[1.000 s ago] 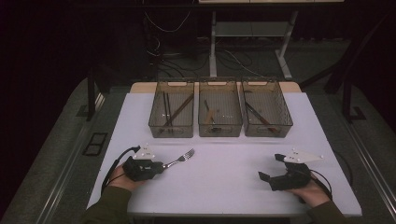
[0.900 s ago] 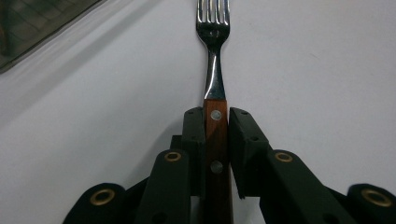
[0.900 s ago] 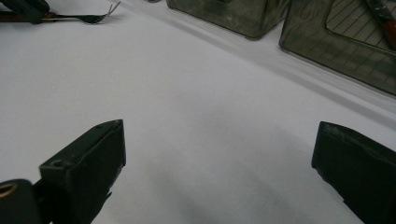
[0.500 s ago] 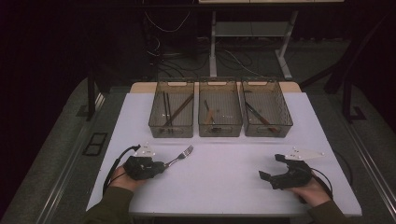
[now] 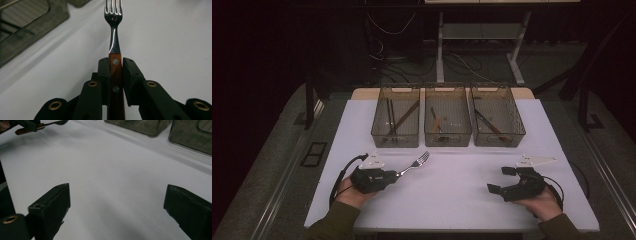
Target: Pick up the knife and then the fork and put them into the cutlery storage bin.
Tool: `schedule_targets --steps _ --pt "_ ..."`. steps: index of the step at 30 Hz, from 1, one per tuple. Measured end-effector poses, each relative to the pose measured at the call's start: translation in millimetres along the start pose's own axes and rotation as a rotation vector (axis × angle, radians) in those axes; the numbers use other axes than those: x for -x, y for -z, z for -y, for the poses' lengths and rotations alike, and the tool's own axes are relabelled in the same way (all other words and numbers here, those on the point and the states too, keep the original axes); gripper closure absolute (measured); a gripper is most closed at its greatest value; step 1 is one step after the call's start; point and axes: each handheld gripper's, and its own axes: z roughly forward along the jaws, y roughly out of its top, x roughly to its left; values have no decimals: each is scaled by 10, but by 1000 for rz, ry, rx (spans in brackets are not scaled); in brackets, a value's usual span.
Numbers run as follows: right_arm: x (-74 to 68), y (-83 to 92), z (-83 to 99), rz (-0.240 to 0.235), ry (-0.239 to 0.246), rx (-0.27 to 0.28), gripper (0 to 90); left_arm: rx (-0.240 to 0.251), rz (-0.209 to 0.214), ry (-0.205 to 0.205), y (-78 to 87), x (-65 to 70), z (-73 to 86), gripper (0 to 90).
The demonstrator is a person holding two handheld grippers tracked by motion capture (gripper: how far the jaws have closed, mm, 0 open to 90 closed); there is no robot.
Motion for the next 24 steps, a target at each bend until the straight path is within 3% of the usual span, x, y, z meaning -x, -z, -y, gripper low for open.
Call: schedule_targets --steps 4,6,10,17,24 --pt "-24 -5 -48 -7 -3 13 74 11 15 -20 -52 105 -112 765" --pt "-29 -6 -79 -21 2 33 149 9 30 -23 -97 148 -180 764" --pt "-58 -9 -180 -34 0 78 163 23 54 -25 -185 224 -308 764" --pt "-83 -67 -361 -52 1 136 230 47 62 -43 -357 349 -552 764" --pt "-68 -134 -546 -70 -34 209 288 71 63 -68 -547 477 -810 765"
